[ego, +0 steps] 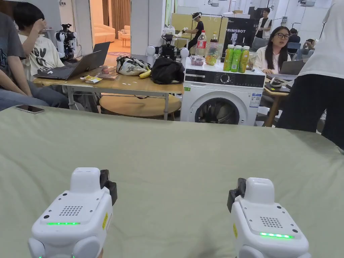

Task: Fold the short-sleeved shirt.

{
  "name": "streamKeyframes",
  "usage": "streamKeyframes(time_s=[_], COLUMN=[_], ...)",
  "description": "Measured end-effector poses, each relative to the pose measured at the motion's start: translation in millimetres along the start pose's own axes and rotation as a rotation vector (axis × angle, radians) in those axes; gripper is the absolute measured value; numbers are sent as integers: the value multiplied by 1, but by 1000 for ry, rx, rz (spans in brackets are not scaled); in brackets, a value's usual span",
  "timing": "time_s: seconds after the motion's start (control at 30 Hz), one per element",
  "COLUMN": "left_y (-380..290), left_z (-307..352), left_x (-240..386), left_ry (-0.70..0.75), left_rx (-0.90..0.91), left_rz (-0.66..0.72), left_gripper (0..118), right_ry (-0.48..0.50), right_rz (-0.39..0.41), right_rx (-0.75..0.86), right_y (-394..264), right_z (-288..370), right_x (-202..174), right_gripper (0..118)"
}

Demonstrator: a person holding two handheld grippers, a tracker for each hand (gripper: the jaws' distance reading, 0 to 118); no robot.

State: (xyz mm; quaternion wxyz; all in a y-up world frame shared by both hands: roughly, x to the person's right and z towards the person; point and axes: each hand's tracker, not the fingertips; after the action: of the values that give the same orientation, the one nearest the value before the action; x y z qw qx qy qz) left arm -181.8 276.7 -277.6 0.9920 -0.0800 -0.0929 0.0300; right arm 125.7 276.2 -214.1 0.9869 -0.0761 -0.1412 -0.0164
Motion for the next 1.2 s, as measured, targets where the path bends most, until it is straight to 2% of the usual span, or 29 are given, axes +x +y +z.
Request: streamKeyframes(time_s=[0.2, 0.27, 0.3, 0.4, 0.43, 0.47, 0.53, 0.63, 0.83, 0.97, 1.03, 1.2], left_y=[6, 7, 7, 7, 8, 8, 7, 7, 9, 10, 11, 5], left_z=[2, 1, 1, 1, 1, 1, 2, 3, 4, 0, -4, 2], left_x=[1, 0, 1, -1, -3, -5, -11, -15, -20, -21, -20, -22], left_ry=[-3, 3, 2, 10, 8, 4, 13, 43, 33, -19, 14, 20], left_rx=[12, 6, 2, -7, -14, -15, -4, 13, 31, 26, 9, 86], left_rz=[-31, -46, -55, -62, -48, -32, 8, 34, 38, 33, 36, 21], left_gripper=[0, 6, 12, 42, 50, 54, 66, 75, 75, 75, 75, 75], right_ry=[-9, -2, 4, 9, 12, 12, 3, -34, 11, 33, 52, -55], right_rz=[-3, -11, -14, -27, -29, -28, -15, 0, -31, -9, -24, -25], right_rx=[3, 1, -1, -11, -14, -16, -15, 6, -12, 11, -4, -19], right_y=[-1, 0, 0, 0, 0, -1, -2, -2, 3, 4, 6, 3], right_z=[-1, -1, -2, -2, -3, -3, -4, -4, -5, -2, -2, -8], right_x=[0, 0, 1, 2, 2, 3, 2, 2, 8, 5, 5, 3], right_gripper=[0, 0, 5, 38, 55, 68, 85, 87, 87, 87, 87, 87])
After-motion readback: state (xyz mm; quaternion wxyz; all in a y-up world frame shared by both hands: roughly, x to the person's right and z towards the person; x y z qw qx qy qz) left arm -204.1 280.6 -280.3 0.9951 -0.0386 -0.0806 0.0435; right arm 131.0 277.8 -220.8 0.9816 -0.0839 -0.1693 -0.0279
